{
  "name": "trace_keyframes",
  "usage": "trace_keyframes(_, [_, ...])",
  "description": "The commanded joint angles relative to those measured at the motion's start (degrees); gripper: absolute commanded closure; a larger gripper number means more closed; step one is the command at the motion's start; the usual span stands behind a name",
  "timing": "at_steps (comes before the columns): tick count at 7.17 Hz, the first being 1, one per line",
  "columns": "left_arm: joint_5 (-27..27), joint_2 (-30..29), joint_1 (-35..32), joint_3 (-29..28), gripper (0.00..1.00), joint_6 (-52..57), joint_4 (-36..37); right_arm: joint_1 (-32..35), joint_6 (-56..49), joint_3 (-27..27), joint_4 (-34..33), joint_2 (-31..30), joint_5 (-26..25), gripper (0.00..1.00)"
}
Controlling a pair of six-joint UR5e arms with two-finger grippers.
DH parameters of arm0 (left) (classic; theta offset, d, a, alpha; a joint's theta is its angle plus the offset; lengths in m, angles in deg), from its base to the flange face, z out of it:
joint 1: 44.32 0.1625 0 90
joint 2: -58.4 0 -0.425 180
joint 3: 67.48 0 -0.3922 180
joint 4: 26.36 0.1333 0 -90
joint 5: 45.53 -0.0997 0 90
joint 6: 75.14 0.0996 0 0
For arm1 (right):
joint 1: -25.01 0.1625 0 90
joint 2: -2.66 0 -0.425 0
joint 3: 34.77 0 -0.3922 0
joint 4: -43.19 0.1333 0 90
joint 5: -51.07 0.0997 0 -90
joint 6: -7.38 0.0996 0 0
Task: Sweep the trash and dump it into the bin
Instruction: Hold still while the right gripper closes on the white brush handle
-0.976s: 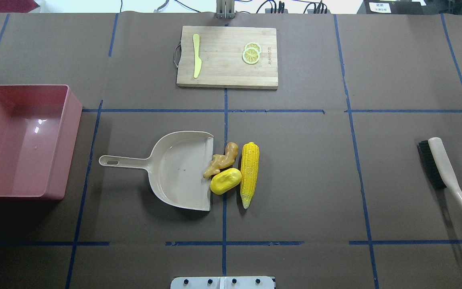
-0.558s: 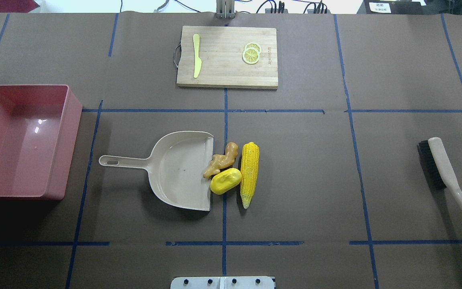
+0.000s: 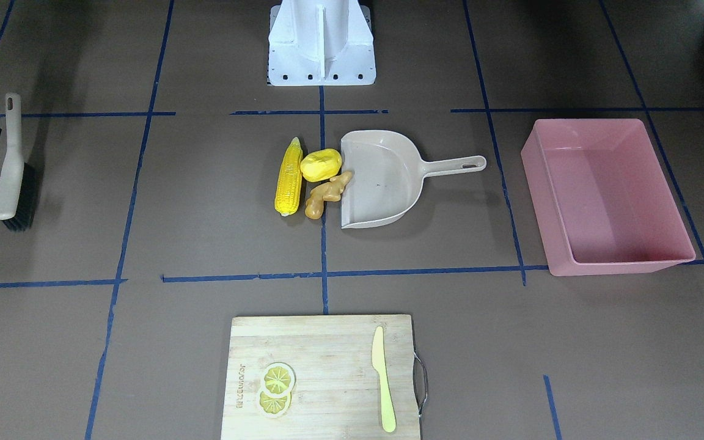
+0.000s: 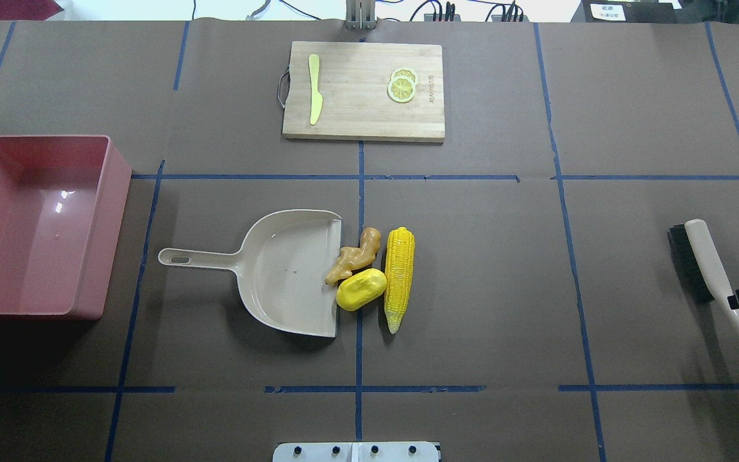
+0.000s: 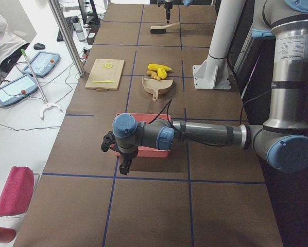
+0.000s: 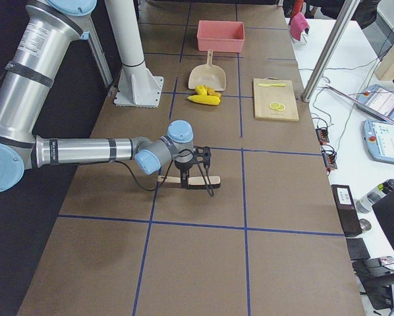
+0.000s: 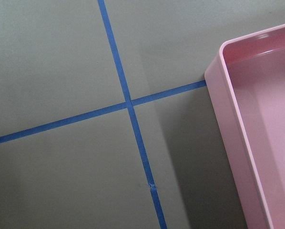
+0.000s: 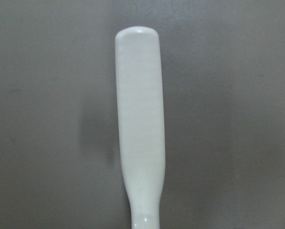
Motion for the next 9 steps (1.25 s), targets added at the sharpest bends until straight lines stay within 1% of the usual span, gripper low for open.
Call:
trace_keyframes(1, [0.0,0.07,0.0,0.26,0.0,0.09,0.0,-4.49,5.62,-3.93,7.54,-0.22,-2.64,0.01])
trace_keyframes(2, [0.0,0.16,0.0,0.26,0.0,0.09,0.0,-5.99,5.82,-3.94,7.55,-0.22,-3.44,0.03])
trace_keyframes(3, [0.0,0.25,0.0,0.26,0.0,0.09,0.0,-7.05,5.91,-3.94,7.46,-0.13,-3.62,0.15])
trace_keyframes(4, [0.0,0.25,0.0,0.26,0.0,0.18,0.0,-7.93,5.91,-3.94,7.38,-0.22,-3.62,0.52])
trace_keyframes(5, [0.0,0.33,0.0,0.18,0.0,0.27,0.0,-9.51,5.82,-3.94,7.37,-0.39,-5.45,0.88])
trace_keyframes(6, [0.0,0.33,0.0,0.17,0.0,0.36,0.0,-9.78,5.56,-3.94,7.37,-0.39,-5.81,1.0])
trace_keyframes(8, [0.0,0.33,0.0,0.0,0.0,0.18,0.0,-9.7,5.47,-3.76,7.02,-0.22,-5.29,1.0])
trace_keyframes(9, [0.0,0.16,0.0,0.17,0.0,0.62,-0.18,-9.44,5.56,-3.59,6.67,0.13,-3.9,1.0])
